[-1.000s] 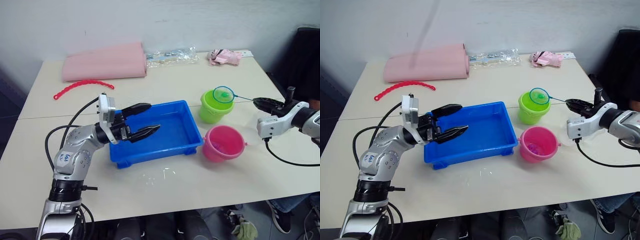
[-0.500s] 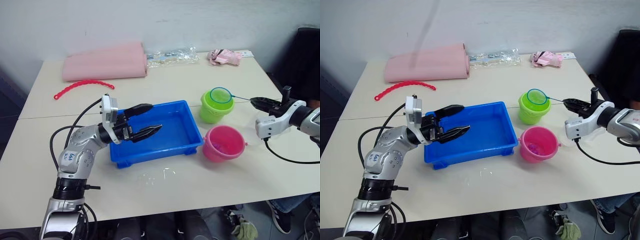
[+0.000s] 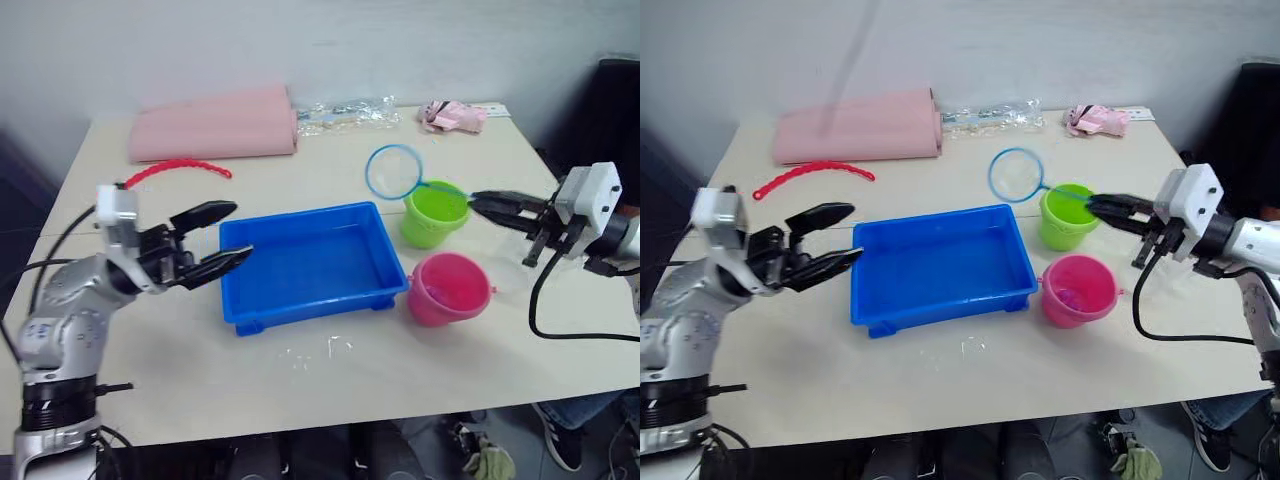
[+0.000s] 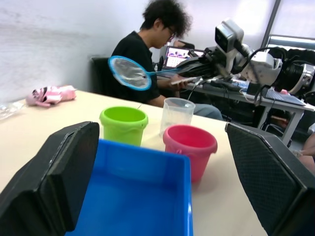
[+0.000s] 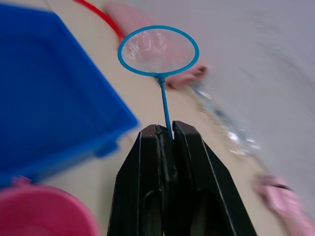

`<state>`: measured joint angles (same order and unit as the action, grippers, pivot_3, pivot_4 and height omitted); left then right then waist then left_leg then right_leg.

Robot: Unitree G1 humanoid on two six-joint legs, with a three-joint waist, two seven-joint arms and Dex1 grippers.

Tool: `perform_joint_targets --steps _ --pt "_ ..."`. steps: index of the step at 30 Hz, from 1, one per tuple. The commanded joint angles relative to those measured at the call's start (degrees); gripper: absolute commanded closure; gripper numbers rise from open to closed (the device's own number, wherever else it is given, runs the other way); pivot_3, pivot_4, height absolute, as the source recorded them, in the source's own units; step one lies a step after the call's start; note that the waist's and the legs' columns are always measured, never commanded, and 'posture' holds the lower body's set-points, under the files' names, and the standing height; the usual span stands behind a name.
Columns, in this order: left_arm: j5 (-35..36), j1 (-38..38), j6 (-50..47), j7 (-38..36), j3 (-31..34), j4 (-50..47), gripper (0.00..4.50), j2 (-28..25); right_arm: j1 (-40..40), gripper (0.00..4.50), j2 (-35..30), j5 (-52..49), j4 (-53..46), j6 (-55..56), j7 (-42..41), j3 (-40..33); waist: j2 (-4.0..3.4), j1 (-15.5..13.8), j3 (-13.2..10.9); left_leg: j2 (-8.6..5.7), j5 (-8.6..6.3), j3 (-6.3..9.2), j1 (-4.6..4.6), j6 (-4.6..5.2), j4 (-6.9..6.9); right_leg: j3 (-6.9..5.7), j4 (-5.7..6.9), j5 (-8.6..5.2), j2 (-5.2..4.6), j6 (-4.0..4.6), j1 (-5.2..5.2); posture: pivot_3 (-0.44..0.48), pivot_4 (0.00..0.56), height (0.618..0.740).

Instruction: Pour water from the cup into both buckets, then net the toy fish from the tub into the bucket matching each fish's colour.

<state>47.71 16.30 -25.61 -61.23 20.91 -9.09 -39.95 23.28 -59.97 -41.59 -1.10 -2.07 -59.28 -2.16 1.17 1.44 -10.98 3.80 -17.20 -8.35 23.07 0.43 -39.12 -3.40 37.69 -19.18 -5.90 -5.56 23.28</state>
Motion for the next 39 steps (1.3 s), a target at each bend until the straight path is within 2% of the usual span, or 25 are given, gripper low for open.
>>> perform_joint_targets --steps 1,4,7,8,12,16,21,25,28,30,32,33,34,38,39 --pt "2.0 -3.1 1.1 -3.3 5.5 -3.5 0.03 -3.0 0.3 4.50 2.0 -5.3 -9.6 -8.3 -4.7 2.0 0.00 0.1 0.0 -0.02 -0.01 -0.01 0.00 0.01 0.00 -0.01 0.00 0.00 -0.02 0.00 0.00 0.000 0.150 0.740" --pt "-0.5 -9.3 2.6 -7.0 7.4 -5.2 0.03 -5.8 0.4 4.50 4.9 -4.7 -13.9 -11.9 -7.3 5.3 0.03 0.1 0.0 -0.04 -0.01 -0.01 0.00 0.00 0.01 -0.16 -0.04 0.00 -0.04 0.00 0.00 0.000 0.150 0.740" --pt "-2.1 -16.8 6.7 -11.1 10.0 -7.4 0.03 -6.3 0.0 4.50 9.1 -1.9 -16.4 -13.5 -8.0 9.1 0.06 0.2 0.0 -0.06 -0.04 -0.08 0.01 0.00 0.12 -0.18 -0.10 -0.01 -0.09 0.02 0.07 0.000 0.150 0.740" --pt "-4.8 -19.9 11.0 -13.0 10.6 -7.3 0.03 -6.0 -1.3 4.50 10.6 0.6 -16.6 -12.2 -9.5 11.8 0.07 0.2 0.0 -0.05 -0.06 -0.12 0.01 -0.02 0.13 -0.22 -0.10 -0.02 -0.13 0.04 0.12 0.000 0.150 0.740" --pt "-8.1 -30.7 16.7 -17.8 11.6 -9.5 0.03 -5.1 -5.7 4.50 15.5 11.1 -13.8 -7.2 -11.7 19.3 0.16 0.1 0.1 -0.05 -0.11 -0.13 0.05 -0.03 0.15 -0.32 -0.16 -0.05 -0.11 0.08 0.14 0.000 0.150 0.740" --pt "-10.1 -38.8 19.5 -21.1 10.1 -12.7 0.03 -5.3 -7.3 4.50 17.4 20.1 -7.8 -1.3 -12.7 23.0 0.18 0.2 0.1 -0.20 -0.19 -0.14 0.06 0.11 0.11 -0.35 -0.18 -0.04 -0.36 0.06 0.12 0.000 0.150 0.740" --pt "-10.8 -43.1 19.7 -19.8 8.6 -14.6 0.03 -4.5 -6.9 4.50 22.9 26.1 0.0 4.0 -11.7 25.1 0.25 0.3 0.2 -0.15 -0.23 -0.10 0.00 0.07 0.10 -0.42 -0.16 -0.01 -0.53 0.08 0.07 0.000 0.150 0.740" --pt "-10.4 -43.0 18.9 -18.0 7.5 -15.2 0.03 -4.4 -6.8 4.50 26.1 30.5 5.4 9.1 -12.4 27.0 0.25 0.3 0.2 -0.10 -0.22 -0.08 0.00 -0.01 0.12 -0.45 -0.09 -0.05 -0.48 0.16 0.10 0.000 0.150 0.740" --pt "-10.0 -42.5 18.3 -17.4 7.1 -15.1 0.03 -5.1 -6.5 4.50 27.7 29.9 7.0 8.2 -11.7 25.3 0.25 0.3 0.2 -0.12 -0.23 -0.10 0.01 0.00 0.11 -0.45 -0.11 -0.05 -0.47 0.16 0.10 0.000 0.150 0.740" --pt "-10.0 -42.1 18.1 -17.4 7.4 -14.4 0.00 -5.5 -6.4 3.68 27.1 28.6 6.3 6.9 -13.1 24.3 0.25 0.3 0.2 -0.12 -0.23 -0.10 0.01 0.01 0.11 -0.45 -0.10 -0.05 -0.47 0.16 0.09 0.000 0.150 0.740" --pt "-10.2 -41.9 18.0 -17.3 7.7 -13.5 0.00 -5.7 -6.7 3.33 26.3 27.6 5.0 7.1 -13.5 23.1 0.25 0.3 0.2 -0.12 -0.23 -0.10 0.01 0.01 0.11 -0.45 -0.10 -0.05 -0.48 0.16 0.09 0.000 0.150 0.740" --pt "-10.2 -41.8 17.8 -17.0 7.9 -13.1 0.00 -5.6 -7.0 2.80 25.8 26.9 3.8 7.0 -13.9 22.5 0.25 0.3 0.2 -0.11 -0.23 -0.09 0.01 0.00 0.11 -0.45 -0.10 -0.05 -0.48 0.16 0.09 0.000 0.150 0.740" --pt "-10.2 -41.8 17.6 -16.8 8.1 -12.7 0.00 -5.6 -7.6 2.51 24.9 25.8 2.0 6.0 -14.5 21.8 0.24 0.3 0.1 -0.11 -0.23 -0.09 0.01 0.00 0.11 -0.45 -0.11 -0.05 -0.48 0.16 0.09 0.000 0.150 0.740" --pt "-10.1 -41.7 16.9 -14.0 9.9 -11.3 0.00 -4.8 -10.8 0.83 20.5 20.5 -6.1 3.6 -17.5 17.7 0.24 0.2 0.1 -0.10 -0.25 -0.07 0.01 0.00 0.13 -0.47 -0.14 -0.05 -0.49 0.16 0.09 0.000 0.150 0.740" --pt "-10.8 -41.6 17.4 -13.0 10.5 -10.8 0.00 -4.4 -11.8 0.23 19.3 19.1 -8.0 3.0 -17.9 16.5 0.24 0.2 0.1 -0.09 -0.26 -0.06 0.01 0.00 0.14 -0.47 -0.16 -0.05 -0.49 0.16 0.08 0.000 0.150 0.740"
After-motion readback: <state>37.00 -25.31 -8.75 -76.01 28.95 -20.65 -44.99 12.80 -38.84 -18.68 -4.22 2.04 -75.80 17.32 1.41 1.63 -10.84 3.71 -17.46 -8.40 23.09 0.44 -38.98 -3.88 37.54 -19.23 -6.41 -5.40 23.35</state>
